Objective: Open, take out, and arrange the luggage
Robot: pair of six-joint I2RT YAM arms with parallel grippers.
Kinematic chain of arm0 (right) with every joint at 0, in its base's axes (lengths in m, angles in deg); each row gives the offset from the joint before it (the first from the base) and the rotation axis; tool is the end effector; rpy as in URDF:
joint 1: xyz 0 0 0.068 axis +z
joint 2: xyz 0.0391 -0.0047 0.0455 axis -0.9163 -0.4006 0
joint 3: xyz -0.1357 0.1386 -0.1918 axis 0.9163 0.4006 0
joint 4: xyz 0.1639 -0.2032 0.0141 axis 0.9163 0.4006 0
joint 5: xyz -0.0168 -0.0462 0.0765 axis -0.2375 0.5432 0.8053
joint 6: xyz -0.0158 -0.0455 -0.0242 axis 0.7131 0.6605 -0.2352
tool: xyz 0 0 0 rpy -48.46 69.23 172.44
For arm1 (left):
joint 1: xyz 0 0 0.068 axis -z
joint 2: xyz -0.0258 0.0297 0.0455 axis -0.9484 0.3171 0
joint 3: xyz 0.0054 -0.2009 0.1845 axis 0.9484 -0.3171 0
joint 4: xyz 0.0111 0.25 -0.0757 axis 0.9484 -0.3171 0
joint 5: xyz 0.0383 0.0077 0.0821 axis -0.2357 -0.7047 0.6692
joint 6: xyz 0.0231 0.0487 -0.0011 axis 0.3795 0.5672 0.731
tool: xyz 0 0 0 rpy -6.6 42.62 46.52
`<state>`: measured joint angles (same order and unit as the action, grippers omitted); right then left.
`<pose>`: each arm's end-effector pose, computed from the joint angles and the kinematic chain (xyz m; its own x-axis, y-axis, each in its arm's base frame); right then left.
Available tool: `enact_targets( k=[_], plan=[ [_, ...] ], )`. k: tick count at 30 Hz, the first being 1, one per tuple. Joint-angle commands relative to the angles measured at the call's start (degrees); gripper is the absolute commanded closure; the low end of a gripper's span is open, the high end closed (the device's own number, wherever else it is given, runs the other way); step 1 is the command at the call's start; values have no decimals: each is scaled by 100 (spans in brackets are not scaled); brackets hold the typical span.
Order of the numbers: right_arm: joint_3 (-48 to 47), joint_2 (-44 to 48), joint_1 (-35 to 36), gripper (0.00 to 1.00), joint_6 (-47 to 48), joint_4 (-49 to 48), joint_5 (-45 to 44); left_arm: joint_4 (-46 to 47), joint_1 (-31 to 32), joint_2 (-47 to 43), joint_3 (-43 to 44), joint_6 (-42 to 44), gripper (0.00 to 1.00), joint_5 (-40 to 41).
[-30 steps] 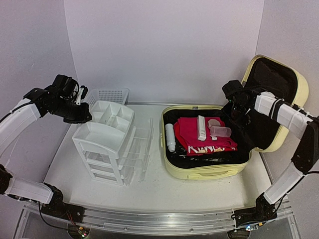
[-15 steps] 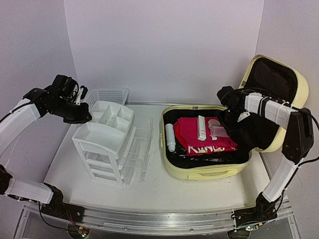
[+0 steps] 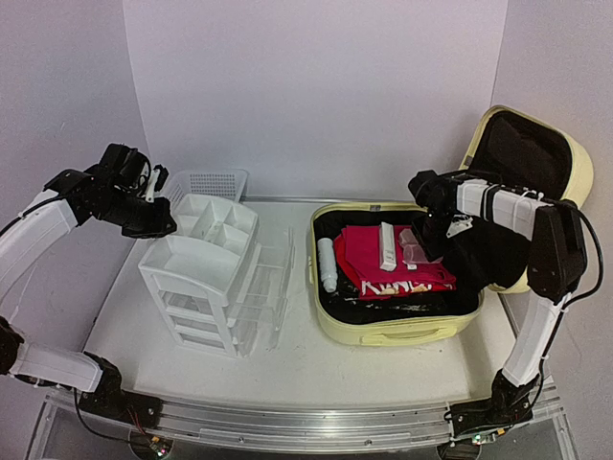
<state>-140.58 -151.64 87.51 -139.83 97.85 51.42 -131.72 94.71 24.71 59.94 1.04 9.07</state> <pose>0.3493 0.1249 0.2306 -0.2755 0.9281 -0.2505 0.8896 0.3449 0.2995 0.2188 -0.0948 0.3549 -0.7787 0.0087 -0.6274 0.1833 0.9594 -0.2142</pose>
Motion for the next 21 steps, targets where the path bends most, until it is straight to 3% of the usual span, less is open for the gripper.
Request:
enact_targets(
  k=[1, 9, 15, 21],
  plan=[
    [-160, -132, -5, 43, -139, 0, 56, -341, -26, -25, -120, 14, 100, 148],
    [-204, -348, -14, 43, -69, -121, 135, -341, -26, 15, -105, 48, 100, 148],
    [-67, 69, -5, 55, 155, -144, 55, -342, -21, -6, -99, 67, 100, 148],
    [175, 872, 37, 57, 1607, -574, 321, -345, -25, -37, -174, 95, 100, 268]
  ],
)
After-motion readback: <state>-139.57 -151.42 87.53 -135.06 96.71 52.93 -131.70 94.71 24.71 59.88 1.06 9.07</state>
